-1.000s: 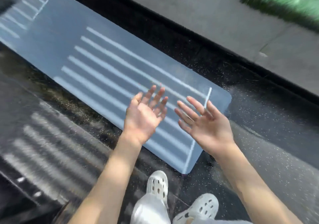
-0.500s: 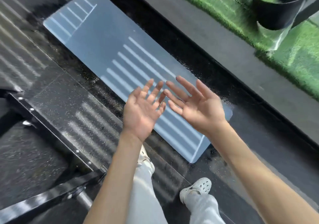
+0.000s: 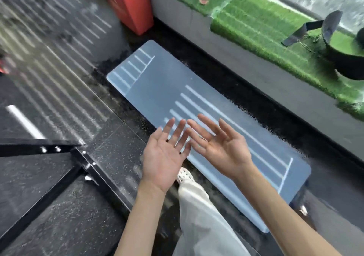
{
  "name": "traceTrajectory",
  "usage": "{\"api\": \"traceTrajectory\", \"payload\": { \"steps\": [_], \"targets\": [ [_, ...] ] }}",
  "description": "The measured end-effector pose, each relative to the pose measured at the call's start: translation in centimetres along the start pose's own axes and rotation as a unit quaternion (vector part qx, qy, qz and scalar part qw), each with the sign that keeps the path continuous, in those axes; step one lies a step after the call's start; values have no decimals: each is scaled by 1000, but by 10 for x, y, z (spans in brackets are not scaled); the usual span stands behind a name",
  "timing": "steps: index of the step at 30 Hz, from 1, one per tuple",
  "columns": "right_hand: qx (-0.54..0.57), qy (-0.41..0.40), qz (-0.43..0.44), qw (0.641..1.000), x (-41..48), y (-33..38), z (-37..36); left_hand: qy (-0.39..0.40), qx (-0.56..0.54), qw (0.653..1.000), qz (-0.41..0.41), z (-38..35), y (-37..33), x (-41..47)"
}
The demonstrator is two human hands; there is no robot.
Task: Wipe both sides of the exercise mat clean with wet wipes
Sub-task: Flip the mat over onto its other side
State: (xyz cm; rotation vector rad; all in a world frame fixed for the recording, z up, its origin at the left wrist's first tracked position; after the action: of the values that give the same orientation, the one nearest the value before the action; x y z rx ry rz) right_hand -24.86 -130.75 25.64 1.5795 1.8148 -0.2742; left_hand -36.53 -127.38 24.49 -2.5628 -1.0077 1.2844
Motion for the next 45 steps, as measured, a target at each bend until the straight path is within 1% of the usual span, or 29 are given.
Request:
{"api": "traceTrajectory", "payload": {
  "steps": [3, 5, 7, 9, 11, 13, 15, 17, 19, 21, 24, 26, 28, 30, 32, 35, 38, 42, 45],
  "targets": [
    [14, 2, 17, 1000, 32, 10, -13, -3, 31, 1000, 6, -5, -33, 22],
    [8, -20, 33, 999, 60, 14, -12, -18, 49, 999, 11, 0, -60, 43],
    [5, -64, 44, 997, 92, 19, -10, -44, 98, 994, 25, 7, -85, 69],
    [-30, -124, 66, 990, 109, 18, -2, -84, 194, 976, 46, 20, -104, 93],
    [-65, -182, 88, 977, 126, 19, 7, -113, 286, 950, 58, 29, -125, 122],
    [-104, -228, 101, 963, 143, 16, 12, -126, 342, 928, 77, 33, -139, 151],
    [-142, -273, 102, 946, 158, 10, 17, -145, 373, 911, 100, 38, -149, 175],
    [-144, -310, 90, 936, 179, 2, 24, -139, 395, 899, 129, 46, -154, 204],
    [-131, -328, 76, 933, 204, -9, 33, -129, 381, 900, 166, 55, -154, 231],
    [-125, -361, 79, 921, 235, -18, 54, -135, 374, 896, 196, 76, -147, 273],
    [-153, -399, 100, 898, 283, -33, 89, -129, 433, 863, 225, 115, -128, 340],
    [-129, -434, 99, 886, 313, -55, 121, -128, 454, 849, 240, 146, -111, 379],
    [-96, -458, 72, 881, 342, -83, 153, -140, 478, 830, 252, 175, -96, 412],
    [-92, -460, 43, 882, 375, -107, 181, -135, 520, 800, 268, 202, -80, 442],
    [-72, -462, 27, 884, 410, -133, 214, -128, 532, 786, 288, 237, -59, 474],
    [-30, -475, 1, 879, 462, -173, 269, -147, 549, 768, 296, 299, -33, 530],
    [3, -487, -6, 873, 515, -212, 328, -175, 547, 767, 287, 368, -3, 586],
    [140, -500, -28, 854, 572, -263, 387, -201, 514, 770, 321, 447, 35, 633],
    [257, -519, 2, 815, 602, -288, 423, -238, 483, 774, 332, 481, 61, 652]
  ]
}}
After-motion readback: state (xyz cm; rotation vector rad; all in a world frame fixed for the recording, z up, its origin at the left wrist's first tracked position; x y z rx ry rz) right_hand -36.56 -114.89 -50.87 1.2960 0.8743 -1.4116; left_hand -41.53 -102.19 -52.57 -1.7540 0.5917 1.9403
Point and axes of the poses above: each hand's wrist, its own x-axis towards the middle knuckle, its own z-axis out of the back of the hand, y = z × x, the point moved 8 cm from there along x, towards the middle knuckle, and after that the axes turned 3 degrees about -y, right-handed, at the moved point
